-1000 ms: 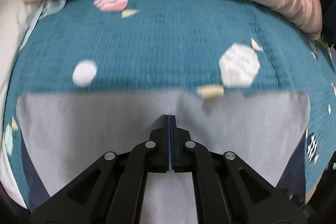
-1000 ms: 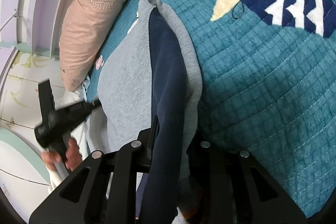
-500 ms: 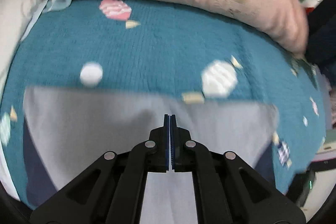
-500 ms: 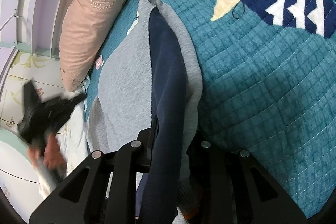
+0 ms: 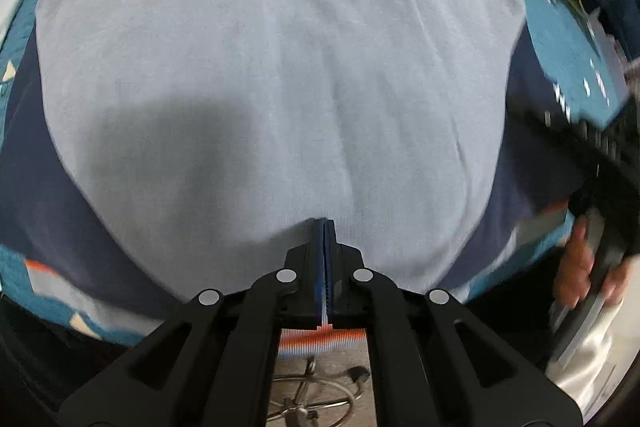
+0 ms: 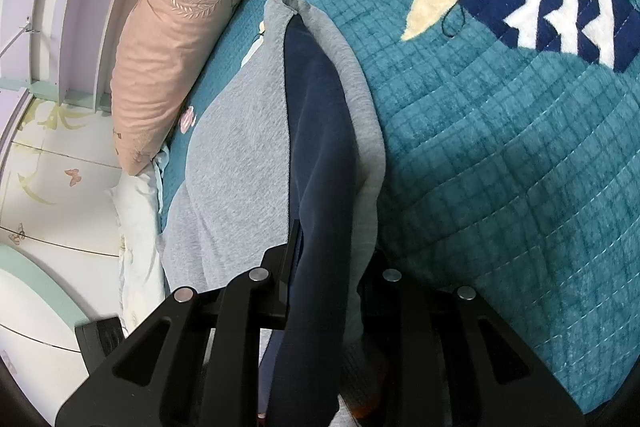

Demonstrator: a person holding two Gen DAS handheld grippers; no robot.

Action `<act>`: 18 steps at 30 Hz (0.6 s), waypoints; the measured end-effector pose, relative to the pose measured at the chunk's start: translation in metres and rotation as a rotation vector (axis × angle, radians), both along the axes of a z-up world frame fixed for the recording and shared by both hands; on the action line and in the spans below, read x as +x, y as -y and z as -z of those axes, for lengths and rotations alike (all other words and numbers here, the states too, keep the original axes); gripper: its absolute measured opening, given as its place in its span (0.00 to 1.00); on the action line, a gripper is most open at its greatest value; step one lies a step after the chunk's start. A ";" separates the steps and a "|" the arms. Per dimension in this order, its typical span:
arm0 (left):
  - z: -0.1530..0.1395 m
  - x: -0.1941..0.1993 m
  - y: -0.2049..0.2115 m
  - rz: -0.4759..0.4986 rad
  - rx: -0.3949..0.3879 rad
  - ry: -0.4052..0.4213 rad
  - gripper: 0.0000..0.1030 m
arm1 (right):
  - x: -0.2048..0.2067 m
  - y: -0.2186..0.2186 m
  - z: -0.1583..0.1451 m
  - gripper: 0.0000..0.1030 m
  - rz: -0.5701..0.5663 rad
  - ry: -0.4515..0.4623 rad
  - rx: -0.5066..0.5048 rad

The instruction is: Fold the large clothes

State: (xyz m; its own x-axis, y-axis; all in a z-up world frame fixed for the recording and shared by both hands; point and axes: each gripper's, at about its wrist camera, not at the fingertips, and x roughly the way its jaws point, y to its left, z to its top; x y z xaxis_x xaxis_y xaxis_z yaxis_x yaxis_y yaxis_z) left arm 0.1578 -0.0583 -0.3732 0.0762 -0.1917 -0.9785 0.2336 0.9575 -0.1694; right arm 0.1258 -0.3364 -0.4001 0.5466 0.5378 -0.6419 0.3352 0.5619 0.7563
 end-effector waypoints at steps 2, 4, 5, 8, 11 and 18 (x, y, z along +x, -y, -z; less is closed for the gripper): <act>-0.010 0.018 0.004 -0.012 0.037 0.058 0.03 | 0.000 0.000 0.000 0.20 0.000 0.000 0.000; -0.018 0.038 0.011 -0.027 0.066 0.108 0.03 | 0.000 0.000 0.000 0.20 0.000 0.000 0.004; -0.018 0.048 0.014 -0.032 0.066 0.106 0.03 | 0.000 0.000 0.000 0.20 -0.001 0.000 0.003; -0.015 0.069 0.023 -0.036 0.096 0.118 0.03 | 0.000 0.001 0.001 0.20 -0.003 0.000 0.007; -0.012 0.092 0.026 -0.044 0.114 0.150 0.03 | -0.001 0.001 0.001 0.20 -0.003 0.000 0.011; -0.003 0.145 0.045 -0.055 0.171 0.171 0.02 | -0.002 0.001 0.002 0.20 -0.002 0.001 0.017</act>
